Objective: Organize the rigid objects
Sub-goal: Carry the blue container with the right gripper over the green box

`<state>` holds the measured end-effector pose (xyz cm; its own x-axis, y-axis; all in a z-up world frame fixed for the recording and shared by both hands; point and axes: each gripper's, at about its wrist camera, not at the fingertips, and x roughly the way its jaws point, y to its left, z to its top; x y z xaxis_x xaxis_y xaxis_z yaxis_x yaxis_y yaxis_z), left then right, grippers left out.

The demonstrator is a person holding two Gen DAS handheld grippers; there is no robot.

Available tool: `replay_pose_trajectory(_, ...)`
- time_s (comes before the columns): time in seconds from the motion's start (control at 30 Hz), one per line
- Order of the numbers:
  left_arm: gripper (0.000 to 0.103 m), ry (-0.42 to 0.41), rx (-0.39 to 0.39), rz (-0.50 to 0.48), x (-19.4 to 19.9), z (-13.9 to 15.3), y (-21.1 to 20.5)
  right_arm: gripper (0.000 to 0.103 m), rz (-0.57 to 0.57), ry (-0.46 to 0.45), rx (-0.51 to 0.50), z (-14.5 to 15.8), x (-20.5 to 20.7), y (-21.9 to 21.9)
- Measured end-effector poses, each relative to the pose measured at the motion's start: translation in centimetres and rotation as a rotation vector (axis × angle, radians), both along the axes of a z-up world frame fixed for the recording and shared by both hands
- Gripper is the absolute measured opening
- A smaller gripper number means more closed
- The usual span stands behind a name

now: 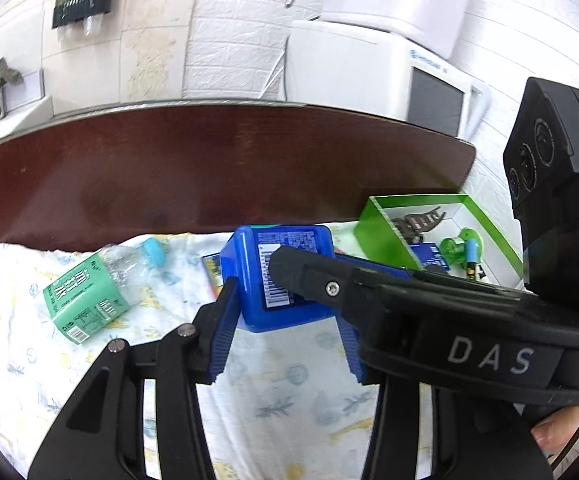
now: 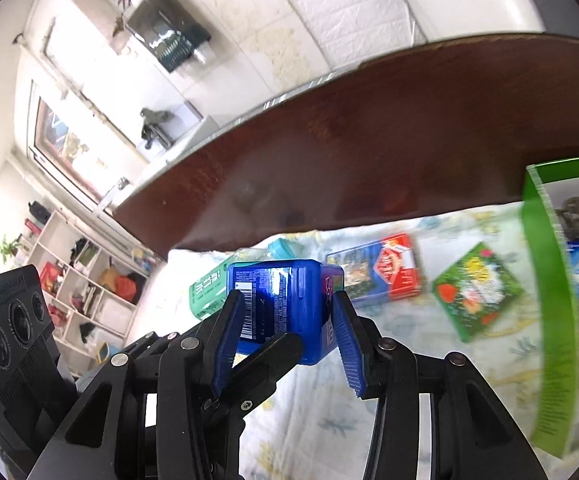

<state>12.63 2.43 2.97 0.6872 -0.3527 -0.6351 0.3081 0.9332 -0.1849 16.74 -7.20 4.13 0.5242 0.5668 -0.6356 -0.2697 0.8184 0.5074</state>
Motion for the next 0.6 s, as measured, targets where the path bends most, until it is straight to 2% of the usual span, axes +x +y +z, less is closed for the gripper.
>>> replay_pose_trajectory(0.3, 0.045, -0.062, 0.051, -0.095, -2.0, 2.7, -7.4, 0.047, -0.089, -0.074, 0.036, 2.4, -3.2, -7.2)
replay_pose_trajectory(0.6, 0.045, -0.098, 0.093, -0.214, -2.1, 4.4, -15.9, 0.047, -0.215, -0.129, 0.073, 3.4, -5.1, -15.4)
